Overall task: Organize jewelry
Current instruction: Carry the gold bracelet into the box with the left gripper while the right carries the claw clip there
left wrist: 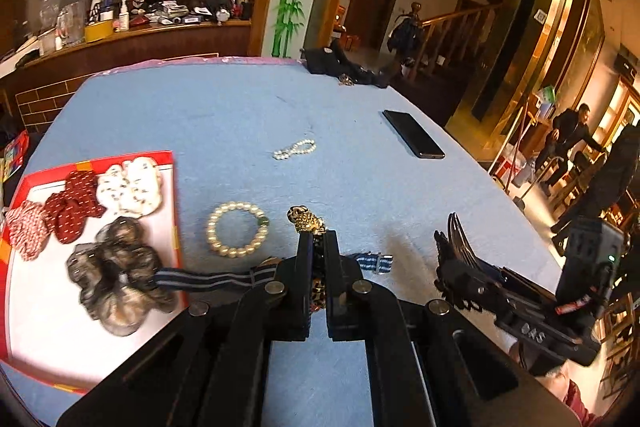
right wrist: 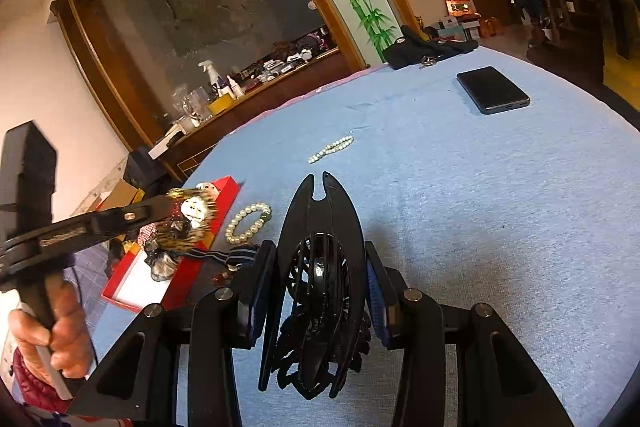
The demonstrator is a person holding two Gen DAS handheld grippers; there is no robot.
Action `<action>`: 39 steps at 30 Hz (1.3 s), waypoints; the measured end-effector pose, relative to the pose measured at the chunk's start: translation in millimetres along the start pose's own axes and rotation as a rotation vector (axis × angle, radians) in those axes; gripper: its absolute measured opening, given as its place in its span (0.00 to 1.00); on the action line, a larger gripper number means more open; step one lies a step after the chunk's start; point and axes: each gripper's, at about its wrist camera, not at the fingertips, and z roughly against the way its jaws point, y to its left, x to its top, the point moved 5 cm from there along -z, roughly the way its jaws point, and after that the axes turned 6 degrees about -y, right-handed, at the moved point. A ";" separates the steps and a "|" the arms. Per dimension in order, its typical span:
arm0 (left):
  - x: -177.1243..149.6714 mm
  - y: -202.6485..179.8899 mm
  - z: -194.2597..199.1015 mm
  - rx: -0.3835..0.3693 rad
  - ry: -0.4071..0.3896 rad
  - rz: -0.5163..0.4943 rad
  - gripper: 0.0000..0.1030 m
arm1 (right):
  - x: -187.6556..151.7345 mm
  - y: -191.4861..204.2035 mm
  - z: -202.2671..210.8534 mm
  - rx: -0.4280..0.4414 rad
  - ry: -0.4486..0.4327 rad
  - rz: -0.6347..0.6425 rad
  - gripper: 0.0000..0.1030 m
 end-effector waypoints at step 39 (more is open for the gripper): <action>-61.2 221.3 96.3 0.256 -0.119 0.302 0.04 | -53.1 214.4 -62.9 0.249 0.209 0.279 0.44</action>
